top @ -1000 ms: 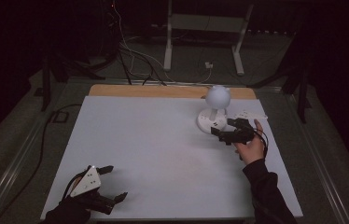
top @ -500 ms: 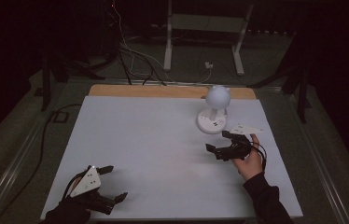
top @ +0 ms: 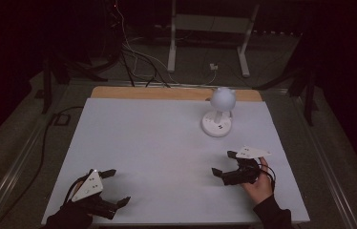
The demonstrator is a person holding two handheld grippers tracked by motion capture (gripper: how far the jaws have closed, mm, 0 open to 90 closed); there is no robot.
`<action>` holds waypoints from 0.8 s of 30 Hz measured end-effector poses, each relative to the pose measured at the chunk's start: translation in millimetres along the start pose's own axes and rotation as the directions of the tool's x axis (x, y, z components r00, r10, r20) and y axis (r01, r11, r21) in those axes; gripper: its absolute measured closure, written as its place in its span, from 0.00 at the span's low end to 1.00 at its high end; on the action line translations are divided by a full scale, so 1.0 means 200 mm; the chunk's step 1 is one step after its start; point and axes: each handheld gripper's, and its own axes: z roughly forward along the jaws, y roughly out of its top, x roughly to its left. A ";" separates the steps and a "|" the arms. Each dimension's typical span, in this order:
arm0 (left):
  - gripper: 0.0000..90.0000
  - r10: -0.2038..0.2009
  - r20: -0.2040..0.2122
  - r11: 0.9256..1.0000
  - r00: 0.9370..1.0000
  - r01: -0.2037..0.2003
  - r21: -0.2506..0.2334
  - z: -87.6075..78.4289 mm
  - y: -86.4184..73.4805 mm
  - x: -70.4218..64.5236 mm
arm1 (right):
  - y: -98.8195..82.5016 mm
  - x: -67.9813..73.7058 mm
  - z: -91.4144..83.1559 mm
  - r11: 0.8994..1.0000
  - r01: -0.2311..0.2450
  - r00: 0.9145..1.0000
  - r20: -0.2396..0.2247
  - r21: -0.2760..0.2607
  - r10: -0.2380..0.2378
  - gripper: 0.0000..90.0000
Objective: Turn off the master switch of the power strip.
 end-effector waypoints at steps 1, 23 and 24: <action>0.00 0.001 0.001 1.000 1.000 -0.001 0.000 0.00 0.00 0.00 | -0.01 0.01 -0.01 1.000 -0.002 1.000 -0.005 -0.002 0.002 0.03; 0.00 0.010 0.006 1.000 1.000 -0.010 0.005 0.01 0.00 0.00 | -0.21 0.05 -0.08 0.989 0.110 0.994 0.004 0.095 -0.111 0.02; 0.00 0.009 0.006 1.000 1.000 -0.009 0.005 0.01 0.00 0.00 | -0.21 0.05 -0.07 0.989 0.114 0.993 0.006 0.098 -0.115 0.02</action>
